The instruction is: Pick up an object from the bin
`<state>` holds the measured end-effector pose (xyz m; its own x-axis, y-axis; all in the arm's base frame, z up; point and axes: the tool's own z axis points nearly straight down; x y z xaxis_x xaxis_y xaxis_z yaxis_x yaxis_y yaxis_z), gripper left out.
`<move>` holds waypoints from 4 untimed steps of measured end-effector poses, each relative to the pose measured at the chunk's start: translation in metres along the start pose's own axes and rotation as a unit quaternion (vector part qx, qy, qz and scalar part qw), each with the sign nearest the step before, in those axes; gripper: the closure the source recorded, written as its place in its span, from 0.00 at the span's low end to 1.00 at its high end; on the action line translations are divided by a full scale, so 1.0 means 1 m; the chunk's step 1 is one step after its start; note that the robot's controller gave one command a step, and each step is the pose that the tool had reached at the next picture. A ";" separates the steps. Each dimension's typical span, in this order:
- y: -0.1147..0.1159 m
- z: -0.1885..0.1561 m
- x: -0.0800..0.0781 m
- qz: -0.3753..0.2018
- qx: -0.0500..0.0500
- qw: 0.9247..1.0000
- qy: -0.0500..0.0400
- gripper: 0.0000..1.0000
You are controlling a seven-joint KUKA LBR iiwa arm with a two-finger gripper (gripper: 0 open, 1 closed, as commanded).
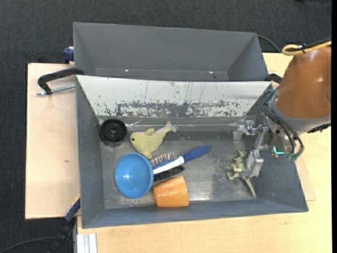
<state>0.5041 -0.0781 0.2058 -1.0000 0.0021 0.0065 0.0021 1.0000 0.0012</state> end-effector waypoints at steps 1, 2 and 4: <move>0.092 0.079 -0.035 -0.130 -0.001 0.992 -0.002 0.00; 0.103 0.138 -0.056 -0.151 0.000 0.989 -0.002 0.00; 0.074 -0.015 -0.048 -0.199 0.003 0.980 -0.009 1.00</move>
Offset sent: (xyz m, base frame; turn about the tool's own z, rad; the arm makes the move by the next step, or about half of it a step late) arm 0.0349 0.0887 -0.0790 -0.2583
